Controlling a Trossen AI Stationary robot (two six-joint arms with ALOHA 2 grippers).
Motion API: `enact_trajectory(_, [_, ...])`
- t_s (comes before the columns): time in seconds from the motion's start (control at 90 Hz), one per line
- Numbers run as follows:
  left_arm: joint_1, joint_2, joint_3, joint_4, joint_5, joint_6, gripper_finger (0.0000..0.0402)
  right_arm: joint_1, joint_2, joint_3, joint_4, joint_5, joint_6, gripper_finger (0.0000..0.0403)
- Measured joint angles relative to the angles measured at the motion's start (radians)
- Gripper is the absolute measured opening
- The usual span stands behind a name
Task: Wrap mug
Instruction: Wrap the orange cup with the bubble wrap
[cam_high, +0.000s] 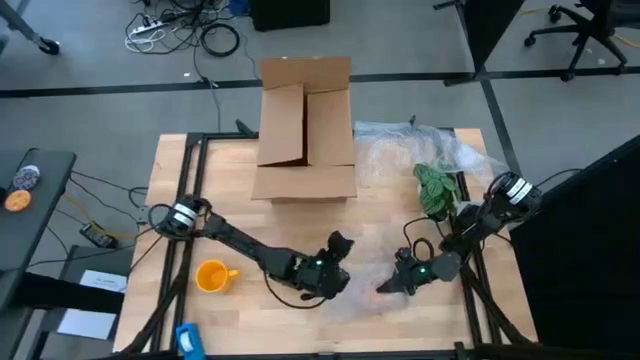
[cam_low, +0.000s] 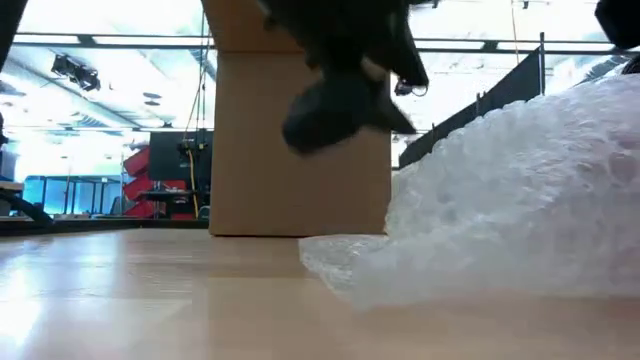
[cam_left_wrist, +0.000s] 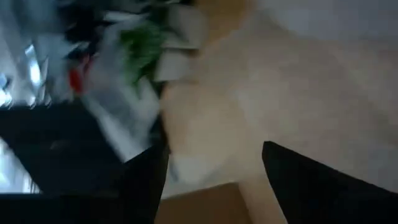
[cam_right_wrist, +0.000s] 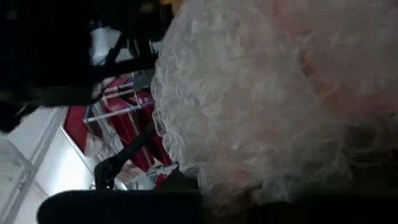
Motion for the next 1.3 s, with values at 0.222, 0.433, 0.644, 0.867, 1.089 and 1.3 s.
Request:
enact_trajectory(0.222, [-0.061, -0.027, 0.003, 0.139, 0.528, -0.339, 0.0248, -0.006, 0.0, 0.0, -0.003, 0.065, 0.161, 0.0009])
enact_trajectory(0.433, [-0.051, 0.051, 0.003, 0.328, 0.584, -0.374, 0.0248, -0.029, 0.0, 0.0, -0.005, 0.083, 0.202, 0.0029])
enact_trajectory(0.644, [-0.003, 0.168, 0.002, 0.438, 0.621, -0.384, 0.0248, -0.04, 0.0, 0.0, -0.025, 0.084, 0.245, 0.0048])
enact_trajectory(0.867, [0.039, 0.208, 0.003, 0.452, 0.691, -0.45, 0.0248, -0.038, 0.001, 0.012, -0.015, 0.135, 0.147, 0.0051])
enact_trajectory(1.089, [0.044, 0.208, 0.004, 0.433, 0.704, -0.449, 0.0248, -0.021, 0.002, 0.024, -0.017, 0.151, 0.096, 0.0053])
enact_trajectory(1.3, [0.045, 0.209, 0.004, 0.428, 0.704, -0.451, 0.0248, 0.004, 0.002, 0.028, -0.021, 0.159, 0.09, 0.0093])
